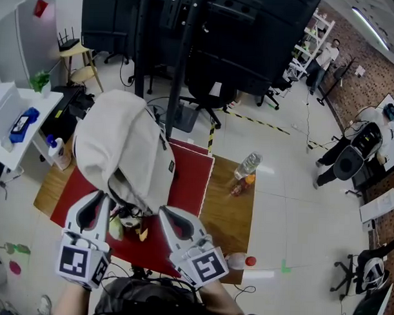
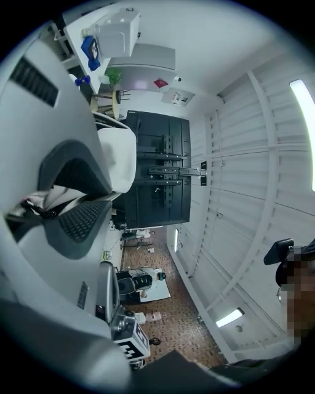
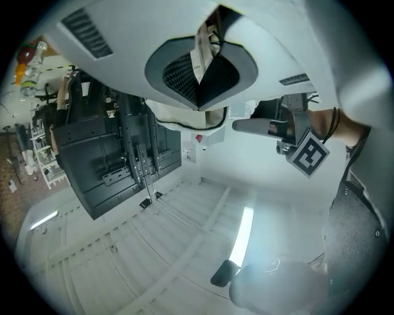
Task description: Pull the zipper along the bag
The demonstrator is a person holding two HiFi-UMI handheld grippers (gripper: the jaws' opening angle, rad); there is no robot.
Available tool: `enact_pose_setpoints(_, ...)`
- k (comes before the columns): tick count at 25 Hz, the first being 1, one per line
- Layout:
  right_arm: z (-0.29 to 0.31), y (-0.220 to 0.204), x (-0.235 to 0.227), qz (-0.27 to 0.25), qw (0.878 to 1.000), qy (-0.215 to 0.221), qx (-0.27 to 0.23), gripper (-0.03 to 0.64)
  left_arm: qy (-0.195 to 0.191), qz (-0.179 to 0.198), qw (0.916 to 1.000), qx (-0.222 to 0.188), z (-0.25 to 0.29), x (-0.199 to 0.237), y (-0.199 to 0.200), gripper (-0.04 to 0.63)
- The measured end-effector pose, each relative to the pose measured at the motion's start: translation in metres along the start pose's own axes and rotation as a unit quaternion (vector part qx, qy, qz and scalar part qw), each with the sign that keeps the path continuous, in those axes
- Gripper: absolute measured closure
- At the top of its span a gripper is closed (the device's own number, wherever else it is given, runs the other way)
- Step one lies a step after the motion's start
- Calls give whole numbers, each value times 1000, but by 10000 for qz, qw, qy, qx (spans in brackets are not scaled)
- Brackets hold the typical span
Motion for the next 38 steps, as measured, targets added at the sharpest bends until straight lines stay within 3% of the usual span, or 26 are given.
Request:
enact_pose_setpoints(3,-7,6,-3,-17,9998,-177,-27,601,-21,-49,10000,30,-3,-6,-3,572)
enact_pose_setpoints(20,-17,9,1,-319,9983,-389,304,604,-152,-199,9993,270,-6,-25,-26,574)
enact_pose_setpoints(38,-15,2,2,-223,9985,-333,364,605,-22,-238,9993,285,-5,-20,-30,574)
Point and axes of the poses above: the fingertips, and each gripper's own axes: z forward along the fingers, x to its left, y out of its top, the point moved 8 cm from there along -z, backward along the fingers, and after that the axes turned 14 degrees about -z, right-handed, at the moved point
